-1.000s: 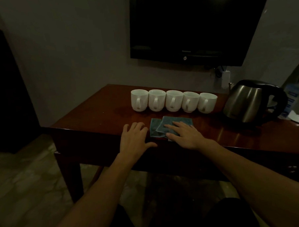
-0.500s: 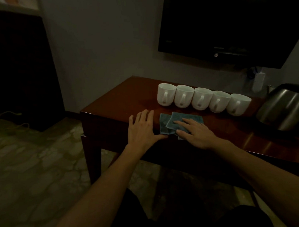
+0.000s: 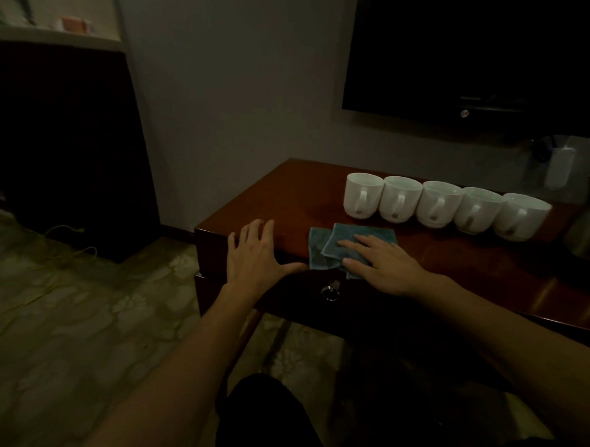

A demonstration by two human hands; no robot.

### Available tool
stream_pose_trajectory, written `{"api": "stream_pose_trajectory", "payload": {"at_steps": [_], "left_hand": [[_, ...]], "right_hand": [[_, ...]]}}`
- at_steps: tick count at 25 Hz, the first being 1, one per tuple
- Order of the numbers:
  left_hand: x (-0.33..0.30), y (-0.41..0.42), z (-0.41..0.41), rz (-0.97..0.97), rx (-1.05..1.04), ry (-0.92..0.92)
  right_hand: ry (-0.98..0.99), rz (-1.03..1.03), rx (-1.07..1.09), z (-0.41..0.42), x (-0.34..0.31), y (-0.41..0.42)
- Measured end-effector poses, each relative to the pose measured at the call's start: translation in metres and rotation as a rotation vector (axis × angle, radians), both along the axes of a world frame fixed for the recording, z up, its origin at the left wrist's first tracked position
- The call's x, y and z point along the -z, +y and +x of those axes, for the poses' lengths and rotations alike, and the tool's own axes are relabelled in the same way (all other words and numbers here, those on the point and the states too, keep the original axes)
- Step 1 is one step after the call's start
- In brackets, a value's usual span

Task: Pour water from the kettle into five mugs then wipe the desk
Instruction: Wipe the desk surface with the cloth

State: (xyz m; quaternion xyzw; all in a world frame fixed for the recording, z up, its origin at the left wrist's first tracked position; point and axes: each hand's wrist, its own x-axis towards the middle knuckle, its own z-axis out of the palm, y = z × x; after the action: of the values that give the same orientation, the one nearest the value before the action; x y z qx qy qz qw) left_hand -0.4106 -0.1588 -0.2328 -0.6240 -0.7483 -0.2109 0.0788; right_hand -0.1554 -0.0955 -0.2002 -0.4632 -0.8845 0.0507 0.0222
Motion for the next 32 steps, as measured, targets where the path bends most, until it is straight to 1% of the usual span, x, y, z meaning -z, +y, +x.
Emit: {"api": "stream_pose_trajectory", "payload": {"at_steps": [4, 8, 15, 20, 29, 32], "left_hand": [[-0.007, 0.007, -0.02, -0.048, -0.023, 0.062], [-0.008, 0.01, -0.034, -0.107, -0.024, 0.071], [-0.004, 0.004, -0.074, -0.099, -0.073, 0.084], [-0.009, 0.008, -0.083, -0.096, -0.038, 0.095], [-0.024, 0.02, -0.099, -0.228, 0.039, 0.035], [-0.033, 0.021, -0.103, -0.279, 0.066, -0.059]], "right_hand": [[0.009, 0.003, -0.026, -0.019, -0.002, 0.001], [0.017, 0.008, -0.042, -0.034, -0.002, 0.005], [0.029, 0.003, -0.063, -0.054, -0.003, 0.013], [0.022, -0.009, -0.069, -0.067, -0.003, 0.018], [0.02, -0.013, -0.077, -0.097, -0.001, 0.042], [0.014, -0.016, -0.07, -0.108, -0.001, 0.052]]}}
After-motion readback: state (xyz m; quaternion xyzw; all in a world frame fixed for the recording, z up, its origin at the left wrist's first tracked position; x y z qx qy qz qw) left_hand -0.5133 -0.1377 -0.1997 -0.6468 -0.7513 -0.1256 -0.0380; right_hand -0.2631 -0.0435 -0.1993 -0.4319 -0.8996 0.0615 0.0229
